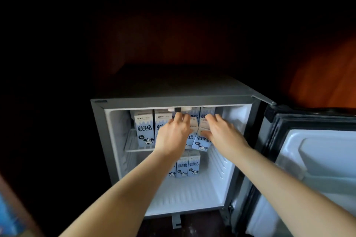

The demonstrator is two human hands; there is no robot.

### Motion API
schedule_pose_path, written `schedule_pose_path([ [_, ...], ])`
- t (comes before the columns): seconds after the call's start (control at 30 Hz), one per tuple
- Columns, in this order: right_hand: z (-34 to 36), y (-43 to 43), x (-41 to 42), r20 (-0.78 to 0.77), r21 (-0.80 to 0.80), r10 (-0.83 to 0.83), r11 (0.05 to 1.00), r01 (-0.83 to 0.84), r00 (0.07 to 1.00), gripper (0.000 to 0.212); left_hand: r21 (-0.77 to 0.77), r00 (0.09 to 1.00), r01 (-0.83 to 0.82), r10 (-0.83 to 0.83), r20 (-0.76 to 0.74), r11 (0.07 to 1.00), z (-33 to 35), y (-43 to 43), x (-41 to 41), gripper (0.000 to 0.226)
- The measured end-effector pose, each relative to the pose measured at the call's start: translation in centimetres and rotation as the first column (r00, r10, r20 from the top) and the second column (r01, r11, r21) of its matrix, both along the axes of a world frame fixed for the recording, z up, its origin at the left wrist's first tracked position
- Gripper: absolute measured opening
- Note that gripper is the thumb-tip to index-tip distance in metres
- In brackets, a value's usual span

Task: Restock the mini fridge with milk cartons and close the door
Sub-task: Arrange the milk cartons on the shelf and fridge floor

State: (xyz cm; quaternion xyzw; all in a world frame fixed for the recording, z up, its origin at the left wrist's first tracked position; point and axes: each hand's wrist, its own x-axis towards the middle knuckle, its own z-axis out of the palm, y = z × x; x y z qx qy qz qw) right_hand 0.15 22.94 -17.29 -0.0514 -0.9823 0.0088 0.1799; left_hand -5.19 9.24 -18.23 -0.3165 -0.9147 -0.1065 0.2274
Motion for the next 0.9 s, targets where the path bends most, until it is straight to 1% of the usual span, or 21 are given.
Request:
schedule_pose_path([
  [0.2, -0.4, 0.3, -0.7, -0.042, 0.019, 0.034, 0.999, -0.034, 0.999, 0.042, 0.126, 0.996, -0.048, 0.038, 0.079, 0.991, -1.3, 1.1, -1.3, 0.053],
  [0.33, -0.3, 0.4, -1.4, -0.057, 0.052, 0.021, 0.999, -0.018, 0.998, 0.045, 0.179, 0.992, -0.058, 0.037, 0.121, 0.982, -1.8, 1.1, -1.6, 0.063],
  [0.43, -0.6, 0.6, -2.1, -0.071, 0.064, 0.020, 0.998, -0.015, 0.997, 0.046, 0.206, 0.988, -0.061, 0.030, 0.149, 0.977, -2.1, 1.0, -2.0, 0.063],
  [0.5, -0.8, 0.9, -2.7, -0.071, 0.033, 0.033, 0.999, -0.031, 0.997, 0.048, 0.203, 0.987, -0.051, 0.019, 0.160, 0.978, -2.3, 0.9, -2.1, 0.062],
  [0.53, -0.8, 1.0, -2.9, -0.063, -0.013, 0.042, 0.999, -0.043, 0.997, 0.049, 0.192, 0.987, -0.046, 0.015, 0.158, 0.980, -2.4, 0.9, -2.2, 0.064],
  [0.6, -0.8, 1.1, -3.1, -0.054, -0.164, 0.044, 0.985, -0.052, 0.998, 0.051, 0.167, 0.988, -0.034, 0.008, 0.152, 0.985, -2.8, 0.8, -2.2, 0.068],
  [0.67, -1.4, 1.4, -3.4, -0.083, -0.332, 0.035, 0.941, -0.061, 0.996, 0.050, 0.143, 0.991, -0.015, -0.004, 0.135, 0.990, -3.1, 0.7, -2.0, 0.072],
  [0.77, -2.7, 1.5, -3.6, -0.163, -0.524, -0.023, 0.849, -0.067, 0.986, 0.047, 0.109, 0.990, 0.010, -0.026, 0.142, 0.994, -3.6, 0.4, -1.6, 0.082],
  [0.83, -3.2, 1.5, -3.9, -0.176, -0.617, -0.096, 0.786, -0.034, 0.980, 0.050, 0.088, 0.988, 0.019, -0.032, 0.148, 0.996, -4.0, 0.0, -1.3, 0.083],
  [0.9, -3.7, 1.5, -4.3, -0.124, -0.662, -0.148, 0.749, 0.030, 0.981, 0.051, 0.047, 0.991, 0.018, -0.024, 0.133, 0.999, -4.3, -0.2, -1.0, 0.085],
])
